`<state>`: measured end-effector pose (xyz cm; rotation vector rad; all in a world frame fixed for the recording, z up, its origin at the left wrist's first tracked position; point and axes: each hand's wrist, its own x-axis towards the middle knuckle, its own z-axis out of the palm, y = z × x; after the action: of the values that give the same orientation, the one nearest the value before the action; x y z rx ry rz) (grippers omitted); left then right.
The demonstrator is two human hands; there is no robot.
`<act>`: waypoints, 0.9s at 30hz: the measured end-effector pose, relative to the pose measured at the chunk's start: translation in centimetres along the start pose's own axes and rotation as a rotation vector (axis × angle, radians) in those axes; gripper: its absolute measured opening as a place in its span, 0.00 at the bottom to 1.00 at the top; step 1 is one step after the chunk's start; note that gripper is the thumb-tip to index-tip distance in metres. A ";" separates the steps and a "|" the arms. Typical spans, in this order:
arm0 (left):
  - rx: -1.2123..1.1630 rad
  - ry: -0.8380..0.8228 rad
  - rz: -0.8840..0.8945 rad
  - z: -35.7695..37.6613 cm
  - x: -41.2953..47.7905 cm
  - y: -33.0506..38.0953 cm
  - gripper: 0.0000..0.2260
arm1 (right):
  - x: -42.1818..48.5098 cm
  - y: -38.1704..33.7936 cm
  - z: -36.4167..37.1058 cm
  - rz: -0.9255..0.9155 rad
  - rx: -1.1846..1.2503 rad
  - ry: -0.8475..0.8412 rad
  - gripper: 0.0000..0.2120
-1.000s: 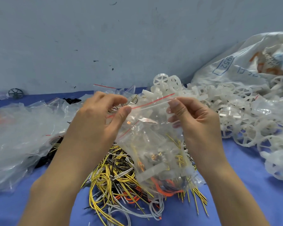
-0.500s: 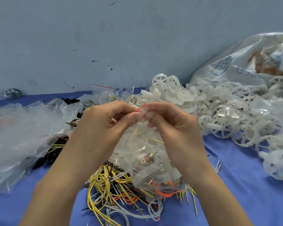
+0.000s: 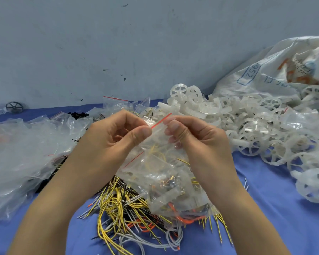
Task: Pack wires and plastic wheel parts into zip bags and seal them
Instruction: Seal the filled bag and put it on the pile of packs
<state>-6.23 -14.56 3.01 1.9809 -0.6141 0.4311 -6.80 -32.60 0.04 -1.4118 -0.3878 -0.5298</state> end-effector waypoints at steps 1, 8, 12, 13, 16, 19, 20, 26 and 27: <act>0.022 0.000 -0.006 -0.3 -0.1 -0.3 0.07 | 0.1 0.0 -0.1 0.015 0.013 0.035 0.04; 0.150 0.026 -0.048 -1.1 -0.4 -1.2 0.09 | 0.6 -0.5 -1.1 0.065 0.063 0.213 0.04; 0.150 -0.087 -0.089 -0.7 -0.6 -1.1 0.09 | 0.6 -0.8 -1.4 0.065 0.074 0.249 0.04; 0.156 -0.093 -0.090 -0.7 -0.6 -0.9 0.10 | 0.6 -0.9 -1.4 0.061 0.078 0.247 0.03; 0.197 0.002 0.016 -1.1 -0.8 0.5 0.09 | 0.8 -1.6 -1.8 0.023 0.106 0.258 0.05; 0.291 0.138 0.168 -1.5 -0.7 2.1 0.06 | 1.0 -2.0 -2.4 0.010 0.138 0.266 0.07; 0.261 0.141 0.153 -1.4 -0.6 2.3 0.05 | 1.0 -1.9 -2.4 0.027 0.141 0.262 0.08; 0.203 0.103 0.058 -0.9 -0.2 1.6 0.08 | 0.6 -1.5 -2.5 0.110 0.112 0.231 0.08; 0.223 0.095 0.063 -1.0 -0.2 1.6 0.07 | 0.7 -1.6 -2.6 0.118 0.104 0.214 0.07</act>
<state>-7.35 -14.28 4.50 2.1409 -0.5901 0.6529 -7.28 -35.38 1.37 -1.2556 -0.1567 -0.5504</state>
